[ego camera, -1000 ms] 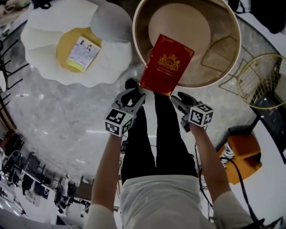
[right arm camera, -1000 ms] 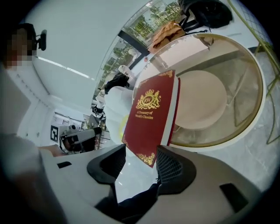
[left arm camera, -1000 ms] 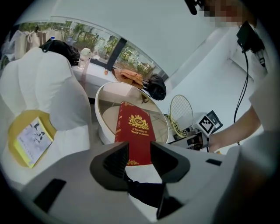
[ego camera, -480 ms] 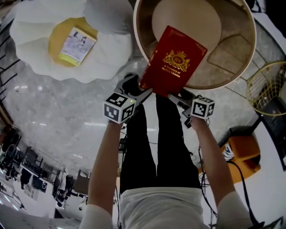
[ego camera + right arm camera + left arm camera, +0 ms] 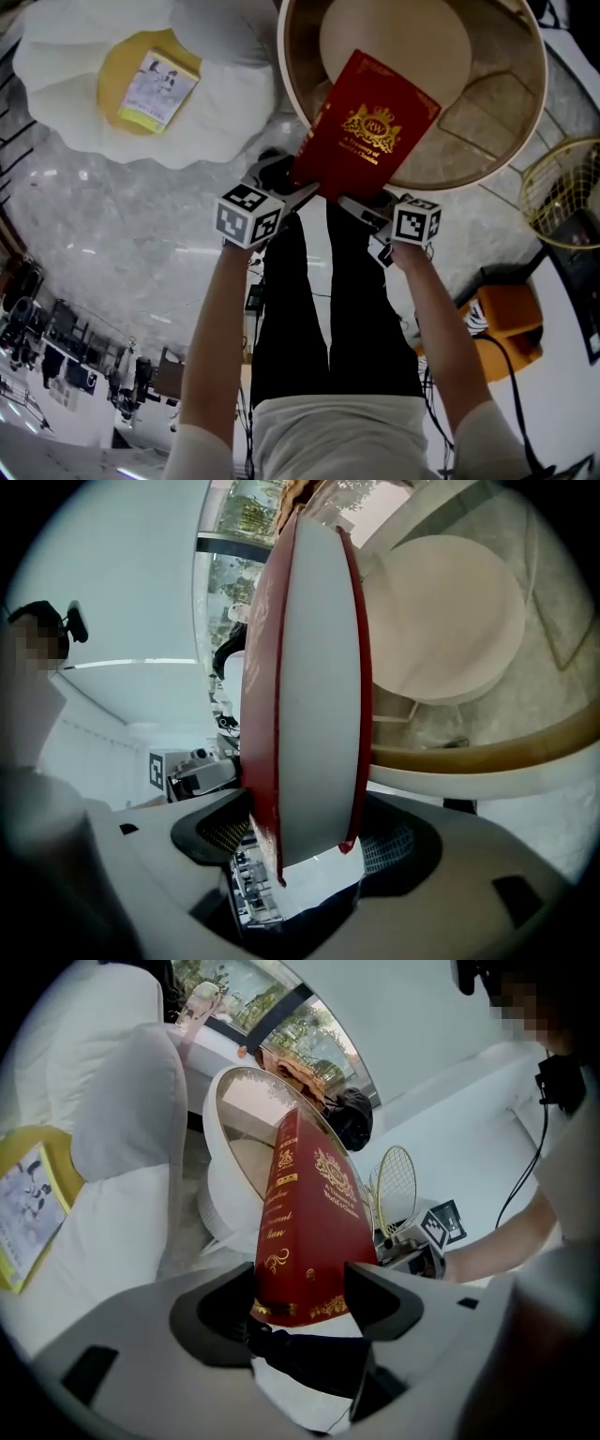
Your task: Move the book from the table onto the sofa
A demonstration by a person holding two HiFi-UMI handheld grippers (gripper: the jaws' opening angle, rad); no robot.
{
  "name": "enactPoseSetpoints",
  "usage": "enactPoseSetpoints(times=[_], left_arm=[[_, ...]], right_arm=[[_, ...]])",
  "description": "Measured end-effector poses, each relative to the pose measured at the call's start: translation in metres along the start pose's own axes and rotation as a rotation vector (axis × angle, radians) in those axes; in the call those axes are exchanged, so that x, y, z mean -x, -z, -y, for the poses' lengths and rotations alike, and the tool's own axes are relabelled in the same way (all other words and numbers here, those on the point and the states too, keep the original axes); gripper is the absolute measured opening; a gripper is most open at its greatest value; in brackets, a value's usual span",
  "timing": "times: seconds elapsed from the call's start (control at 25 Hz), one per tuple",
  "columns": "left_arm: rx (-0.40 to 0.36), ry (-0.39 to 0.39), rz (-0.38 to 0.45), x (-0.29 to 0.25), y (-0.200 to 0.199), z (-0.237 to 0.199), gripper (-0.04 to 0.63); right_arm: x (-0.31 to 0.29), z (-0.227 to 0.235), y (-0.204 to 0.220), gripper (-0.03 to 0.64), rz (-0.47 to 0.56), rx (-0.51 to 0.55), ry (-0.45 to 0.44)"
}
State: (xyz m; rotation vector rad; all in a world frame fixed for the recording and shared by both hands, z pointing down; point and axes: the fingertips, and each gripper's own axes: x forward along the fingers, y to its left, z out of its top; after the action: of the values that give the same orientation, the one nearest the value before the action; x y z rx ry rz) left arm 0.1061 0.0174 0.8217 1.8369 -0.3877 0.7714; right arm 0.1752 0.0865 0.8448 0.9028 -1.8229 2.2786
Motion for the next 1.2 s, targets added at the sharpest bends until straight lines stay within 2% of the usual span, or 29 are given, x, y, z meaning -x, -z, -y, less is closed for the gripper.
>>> enactPoseSetpoints(times=[0.16, 0.32, 0.6, 0.92, 1.2], left_arm=[[-0.012, 0.000, 0.000, 0.001, 0.001, 0.004, 0.295], [0.013, 0.004, 0.032, 0.004, 0.001, 0.014, 0.295], [0.040, -0.008, 0.083, 0.010, 0.001, 0.035, 0.295], [0.063, -0.031, 0.182, 0.023, -0.018, 0.039, 0.295], [0.109, -0.067, 0.296, 0.056, -0.020, 0.011, 0.295]], right_arm=[[0.008, -0.004, 0.001, 0.345, 0.003, 0.021, 0.023], [0.019, -0.014, 0.001, 0.333, -0.015, 0.045, 0.029], [0.039, -0.026, -0.004, 0.333, -0.097, 0.159, 0.062], [0.044, -0.044, -0.028, 0.333, -0.174, 0.292, 0.085], [0.007, -0.067, -0.039, 0.333, -0.242, 0.385, 0.088]])
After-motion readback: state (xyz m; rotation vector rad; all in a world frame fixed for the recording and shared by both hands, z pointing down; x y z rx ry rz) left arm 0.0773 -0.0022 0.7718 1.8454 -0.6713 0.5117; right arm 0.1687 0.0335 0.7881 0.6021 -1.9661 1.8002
